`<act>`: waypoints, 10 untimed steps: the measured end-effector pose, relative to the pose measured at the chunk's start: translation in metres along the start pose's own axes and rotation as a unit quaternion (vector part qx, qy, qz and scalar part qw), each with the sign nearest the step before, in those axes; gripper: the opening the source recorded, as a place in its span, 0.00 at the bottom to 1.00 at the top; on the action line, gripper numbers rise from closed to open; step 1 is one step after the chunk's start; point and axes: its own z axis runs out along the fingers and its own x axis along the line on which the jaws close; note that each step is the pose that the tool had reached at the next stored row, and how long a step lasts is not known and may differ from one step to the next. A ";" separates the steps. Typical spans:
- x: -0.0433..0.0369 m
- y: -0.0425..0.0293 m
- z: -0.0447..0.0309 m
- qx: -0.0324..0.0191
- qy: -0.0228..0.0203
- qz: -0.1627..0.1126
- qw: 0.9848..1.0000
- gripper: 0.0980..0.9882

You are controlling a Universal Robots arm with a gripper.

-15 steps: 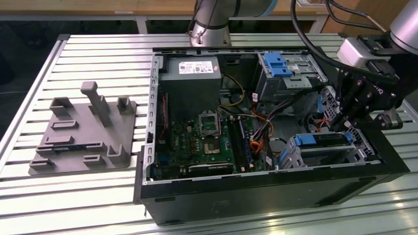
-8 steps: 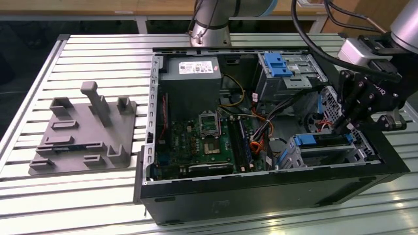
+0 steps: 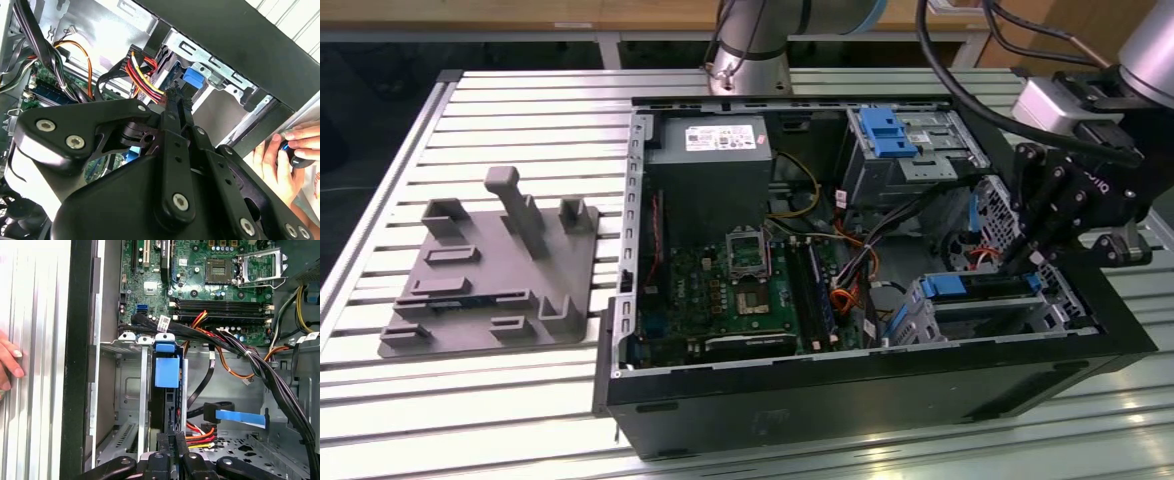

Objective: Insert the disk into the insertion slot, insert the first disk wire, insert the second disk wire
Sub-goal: 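Insert the first disk wire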

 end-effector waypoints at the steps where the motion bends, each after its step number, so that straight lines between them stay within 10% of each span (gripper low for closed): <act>1: -0.0001 -0.0001 0.0001 0.000 0.000 0.000 1.000 0.07; 10: -0.0034 0.0023 0.0028 0.000 0.002 0.000 1.000 0.07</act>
